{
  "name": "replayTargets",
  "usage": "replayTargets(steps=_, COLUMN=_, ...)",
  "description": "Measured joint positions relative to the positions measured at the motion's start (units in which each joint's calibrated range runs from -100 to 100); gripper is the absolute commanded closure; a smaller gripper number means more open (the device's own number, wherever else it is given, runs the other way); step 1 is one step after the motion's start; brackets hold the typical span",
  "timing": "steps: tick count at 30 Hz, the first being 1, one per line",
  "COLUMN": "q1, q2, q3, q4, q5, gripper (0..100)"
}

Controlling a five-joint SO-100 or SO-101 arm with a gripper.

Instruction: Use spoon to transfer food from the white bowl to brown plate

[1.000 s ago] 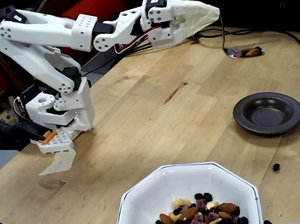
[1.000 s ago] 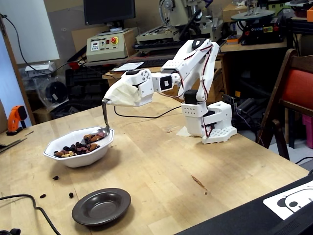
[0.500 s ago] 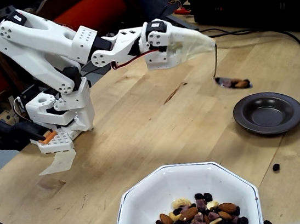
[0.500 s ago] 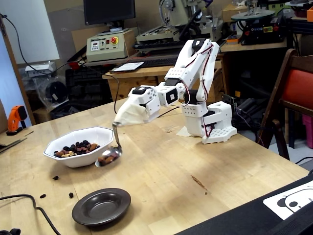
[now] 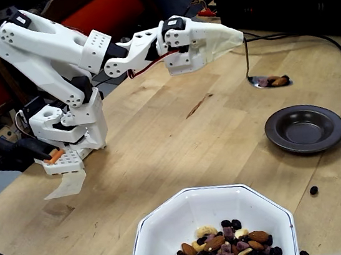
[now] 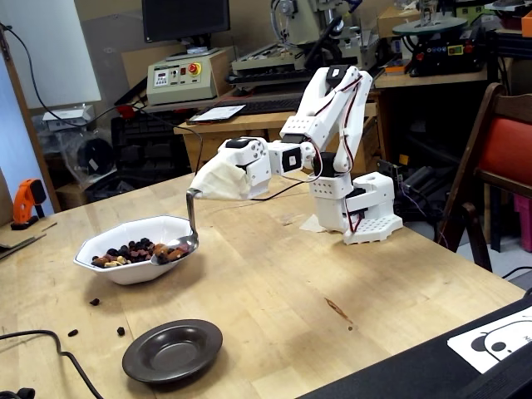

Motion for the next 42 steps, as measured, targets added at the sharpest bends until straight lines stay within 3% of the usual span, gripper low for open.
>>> replayTargets(steps=13, q1=0.00, q2=10.22, q3=-2.53, q4=-0.56, q5=0.00, gripper=97)
replayTargets(steps=25, q1=0.00, q2=10.22, q3=-2.95, q4=-8.91, q5=0.29, gripper=97)
replayTargets(steps=42, q1=0.00, q2=22.93, q3=-6.57, q4=-9.15, q5=0.29, gripper=97)
